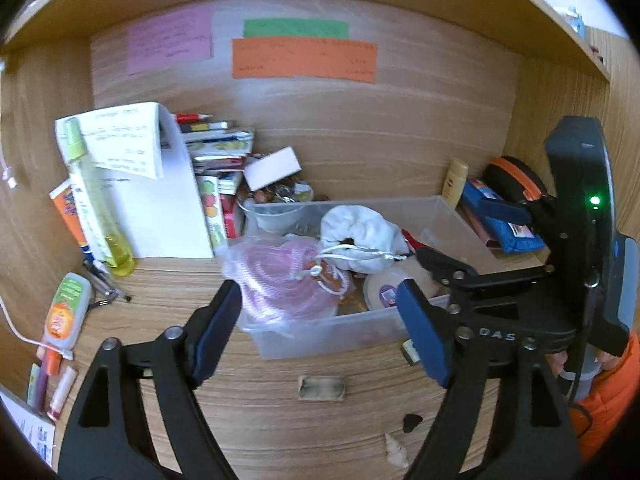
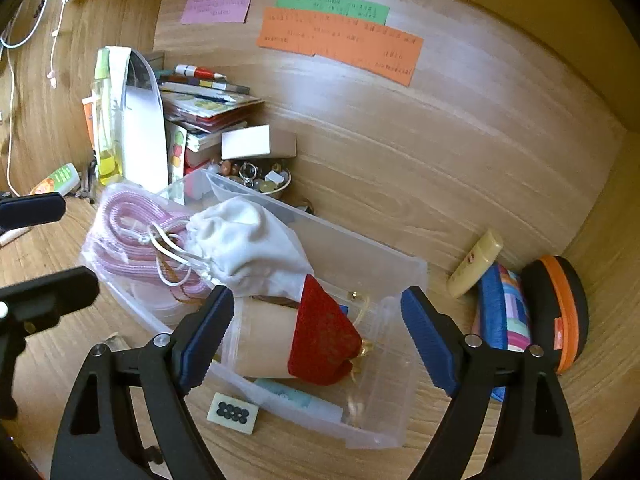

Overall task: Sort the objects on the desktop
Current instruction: 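Open the left tool releasing the gourd charm while the right tool drops the red pouch into the bin, then move both tools back toward the beige block and dotted white tile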

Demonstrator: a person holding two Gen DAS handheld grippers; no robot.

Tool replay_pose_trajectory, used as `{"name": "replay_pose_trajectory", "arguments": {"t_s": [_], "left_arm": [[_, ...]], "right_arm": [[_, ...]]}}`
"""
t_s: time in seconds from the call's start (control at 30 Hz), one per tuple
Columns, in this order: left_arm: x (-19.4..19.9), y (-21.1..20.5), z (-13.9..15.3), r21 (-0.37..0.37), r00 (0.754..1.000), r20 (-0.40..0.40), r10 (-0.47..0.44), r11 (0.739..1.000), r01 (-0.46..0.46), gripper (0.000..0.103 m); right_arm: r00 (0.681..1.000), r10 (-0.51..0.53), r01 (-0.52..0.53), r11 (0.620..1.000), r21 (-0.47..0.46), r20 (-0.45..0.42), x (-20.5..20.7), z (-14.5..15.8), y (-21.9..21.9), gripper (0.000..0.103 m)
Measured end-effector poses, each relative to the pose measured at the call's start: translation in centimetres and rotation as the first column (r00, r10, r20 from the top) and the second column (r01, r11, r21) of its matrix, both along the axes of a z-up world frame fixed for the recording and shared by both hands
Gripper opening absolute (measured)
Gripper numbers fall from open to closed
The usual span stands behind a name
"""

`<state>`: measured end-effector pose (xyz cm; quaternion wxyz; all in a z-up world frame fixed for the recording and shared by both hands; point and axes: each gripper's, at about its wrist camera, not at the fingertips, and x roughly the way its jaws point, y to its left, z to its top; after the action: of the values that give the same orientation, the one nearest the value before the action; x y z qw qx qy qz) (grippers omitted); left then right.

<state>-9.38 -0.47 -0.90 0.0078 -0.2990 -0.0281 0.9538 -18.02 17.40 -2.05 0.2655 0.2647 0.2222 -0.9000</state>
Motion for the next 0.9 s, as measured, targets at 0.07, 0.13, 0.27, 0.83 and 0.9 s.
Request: {"name": "replay_pose_trajectory", "arguments": {"t_s": [0.07,0.13,0.27,0.83,0.9], "left_arm": [[0.8,-0.4,0.3,0.000,1.000,-0.016,0.015,1.000,-0.015,0.093],[1.2,-0.8,0.5,0.004,0.999,-0.027,0.022,1.000,-0.022,0.094],[2.3,-1.9,0.6,0.008,0.999,-0.042,0.033,0.999,-0.032,0.095],[1.6,-3.7,-6.4,0.040,0.988,0.154,-0.003,0.999,-0.003,0.097],[1.2,-3.2,-7.4,0.051,0.981,0.191,-0.036,0.998,0.027,0.097]], "right_arm": [[1.000,-0.006,0.006,1.000,-0.007,-0.014,0.6,0.5,0.3,0.087],[1.000,-0.011,0.010,1.000,-0.015,-0.025,1.2,0.8,0.5,0.091],[0.999,-0.027,0.026,0.999,-0.033,-0.035,2.4,1.4,1.5,0.092],[0.995,-0.082,0.088,0.991,-0.104,0.060,6.0,-0.4,5.2,0.095],[0.993,-0.076,0.086,0.990,-0.109,0.093,6.1,-1.1,5.3,0.095]]}}
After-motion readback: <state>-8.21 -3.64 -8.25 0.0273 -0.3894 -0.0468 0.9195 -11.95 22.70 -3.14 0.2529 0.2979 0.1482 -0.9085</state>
